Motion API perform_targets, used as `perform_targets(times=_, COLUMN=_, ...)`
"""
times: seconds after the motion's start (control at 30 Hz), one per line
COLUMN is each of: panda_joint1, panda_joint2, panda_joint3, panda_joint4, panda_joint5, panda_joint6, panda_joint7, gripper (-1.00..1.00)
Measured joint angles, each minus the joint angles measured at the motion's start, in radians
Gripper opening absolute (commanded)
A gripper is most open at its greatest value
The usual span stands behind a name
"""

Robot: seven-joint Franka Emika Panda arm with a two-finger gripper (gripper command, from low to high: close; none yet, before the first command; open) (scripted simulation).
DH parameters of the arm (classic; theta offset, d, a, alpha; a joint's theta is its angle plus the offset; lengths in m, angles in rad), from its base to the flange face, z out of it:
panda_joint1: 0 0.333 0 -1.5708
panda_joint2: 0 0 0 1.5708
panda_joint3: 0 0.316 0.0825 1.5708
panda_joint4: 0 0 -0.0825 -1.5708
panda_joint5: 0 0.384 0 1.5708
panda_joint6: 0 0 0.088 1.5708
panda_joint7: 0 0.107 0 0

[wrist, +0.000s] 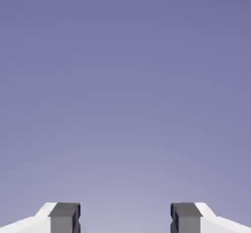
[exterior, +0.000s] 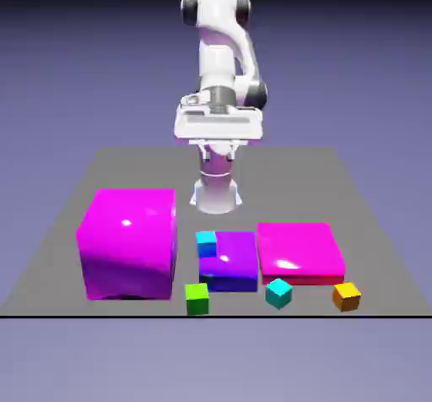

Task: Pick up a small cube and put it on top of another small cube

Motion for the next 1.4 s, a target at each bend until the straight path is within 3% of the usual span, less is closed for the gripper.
perform_targets(times=1.23, panda_joint1=0.14, panda_joint2=1.336, panda_joint3=0.307, panda_joint4=1.22, panda_joint5=-0.388, panda_joint6=-1.395, panda_joint7=-0.055, gripper=0.0)
perform_targets(times=1.37, panda_joint1=0.118, panda_joint2=1.364, panda_joint3=0.291, panda_joint4=1.111, panda_joint5=-0.416, panda_joint6=-1.265, panda_joint7=-0.03, gripper=0.0)
perform_targets(times=1.4, panda_joint1=0.116, panda_joint2=1.367, panda_joint3=0.289, panda_joint4=1.098, panda_joint5=-0.419, panda_joint6=-1.249, panda_joint7=-0.027, gripper=-1.0)
